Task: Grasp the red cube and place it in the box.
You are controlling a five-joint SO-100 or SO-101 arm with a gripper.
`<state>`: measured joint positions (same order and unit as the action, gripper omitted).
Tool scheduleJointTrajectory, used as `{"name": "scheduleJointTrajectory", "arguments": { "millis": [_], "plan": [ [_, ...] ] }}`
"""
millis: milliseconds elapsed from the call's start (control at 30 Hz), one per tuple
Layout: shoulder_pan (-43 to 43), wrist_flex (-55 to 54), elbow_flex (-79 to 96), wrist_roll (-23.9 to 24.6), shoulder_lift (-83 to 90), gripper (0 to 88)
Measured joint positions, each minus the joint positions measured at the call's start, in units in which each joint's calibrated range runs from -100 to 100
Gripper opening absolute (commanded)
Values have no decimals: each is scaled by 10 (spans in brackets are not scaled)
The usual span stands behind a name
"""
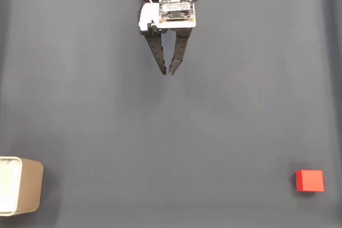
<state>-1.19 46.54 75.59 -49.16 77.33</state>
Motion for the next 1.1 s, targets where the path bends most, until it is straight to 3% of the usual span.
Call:
{"name": "scheduleJointTrajectory", "arguments": {
  "millis": [1100],
  "plan": [
    [-150,88,-460,-31,-415,29]
  ]
}}
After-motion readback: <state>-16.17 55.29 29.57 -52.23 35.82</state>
